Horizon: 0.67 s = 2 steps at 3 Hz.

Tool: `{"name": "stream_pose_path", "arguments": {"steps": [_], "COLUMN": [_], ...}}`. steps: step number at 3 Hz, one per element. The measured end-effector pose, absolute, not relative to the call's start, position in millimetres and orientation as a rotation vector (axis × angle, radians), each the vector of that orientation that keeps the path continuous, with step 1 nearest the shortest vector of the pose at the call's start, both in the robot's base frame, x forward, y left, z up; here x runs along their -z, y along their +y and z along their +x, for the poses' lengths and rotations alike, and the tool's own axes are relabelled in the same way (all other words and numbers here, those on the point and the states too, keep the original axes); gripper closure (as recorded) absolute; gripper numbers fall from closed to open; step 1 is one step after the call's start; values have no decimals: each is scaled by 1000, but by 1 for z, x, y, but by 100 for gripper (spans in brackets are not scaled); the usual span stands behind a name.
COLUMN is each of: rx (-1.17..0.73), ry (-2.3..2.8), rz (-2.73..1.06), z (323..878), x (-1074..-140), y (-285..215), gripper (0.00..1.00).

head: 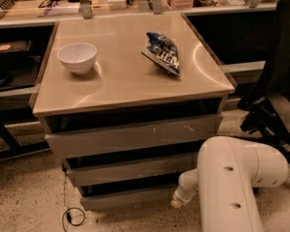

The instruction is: Close bottom drawer

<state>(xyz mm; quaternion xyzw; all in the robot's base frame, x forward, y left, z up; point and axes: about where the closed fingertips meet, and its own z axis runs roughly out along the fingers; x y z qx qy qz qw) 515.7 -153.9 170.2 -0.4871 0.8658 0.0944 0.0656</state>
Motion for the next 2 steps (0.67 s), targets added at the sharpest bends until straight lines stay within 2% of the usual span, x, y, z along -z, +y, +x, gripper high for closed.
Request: {"name": "stream_pose_path", "arguments": {"steps": [1,2], "rx": [-241,-241], "ry": [2593,2593], "rz": [-1495,-1496], "z": [531,531], "x": [-169,-169], "y": [-150,-150], "gripper": [100,81]}}
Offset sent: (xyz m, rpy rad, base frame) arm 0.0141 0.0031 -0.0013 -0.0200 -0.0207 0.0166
